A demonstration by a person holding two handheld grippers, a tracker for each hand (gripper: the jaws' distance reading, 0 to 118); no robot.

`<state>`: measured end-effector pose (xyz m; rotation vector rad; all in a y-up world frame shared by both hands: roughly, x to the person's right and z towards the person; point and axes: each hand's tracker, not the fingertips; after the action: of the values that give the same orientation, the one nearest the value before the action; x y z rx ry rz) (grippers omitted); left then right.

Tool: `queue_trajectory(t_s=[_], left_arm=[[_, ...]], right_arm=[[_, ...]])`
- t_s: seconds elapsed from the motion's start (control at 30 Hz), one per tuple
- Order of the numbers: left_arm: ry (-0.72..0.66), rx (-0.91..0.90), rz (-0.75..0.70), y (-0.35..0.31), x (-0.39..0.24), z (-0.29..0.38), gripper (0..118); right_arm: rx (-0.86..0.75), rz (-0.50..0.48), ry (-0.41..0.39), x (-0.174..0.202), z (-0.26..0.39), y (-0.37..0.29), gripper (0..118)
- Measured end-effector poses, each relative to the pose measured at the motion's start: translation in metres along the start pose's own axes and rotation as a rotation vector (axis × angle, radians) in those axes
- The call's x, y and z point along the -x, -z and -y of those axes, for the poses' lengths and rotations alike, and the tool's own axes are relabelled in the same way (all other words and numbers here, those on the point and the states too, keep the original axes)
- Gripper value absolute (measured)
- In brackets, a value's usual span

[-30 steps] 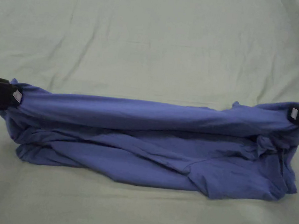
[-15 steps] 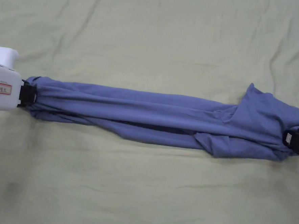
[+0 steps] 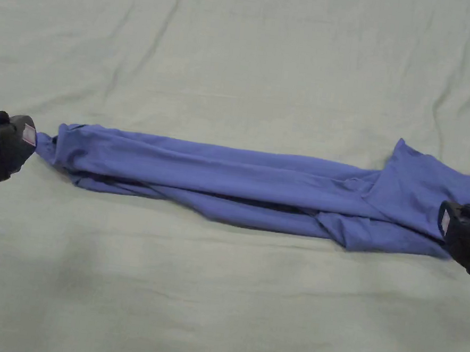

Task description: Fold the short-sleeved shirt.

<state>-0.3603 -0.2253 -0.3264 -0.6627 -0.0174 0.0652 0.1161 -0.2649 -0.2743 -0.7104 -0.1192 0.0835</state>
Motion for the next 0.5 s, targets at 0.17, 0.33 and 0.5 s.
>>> queue_trajectory(t_s=[0.17,0.33,0.5], left_arm=[[0.038,0.087,0.108,-0.017,0.002,0.016,0],[0.055,0.165,0.047,0.008,0.006,0.005,0],[-0.040,0.278,0.132,0.101,0.023,-0.007,105]], right_arm=[[-0.004,-0.062,0.084,0.023,0.010,-0.011,3],[0.037,-0.145,0.104,0.025,0.010,-0.014,3],[0.052,-0.179,0.105,0.026,0.010,-0.010,3]])
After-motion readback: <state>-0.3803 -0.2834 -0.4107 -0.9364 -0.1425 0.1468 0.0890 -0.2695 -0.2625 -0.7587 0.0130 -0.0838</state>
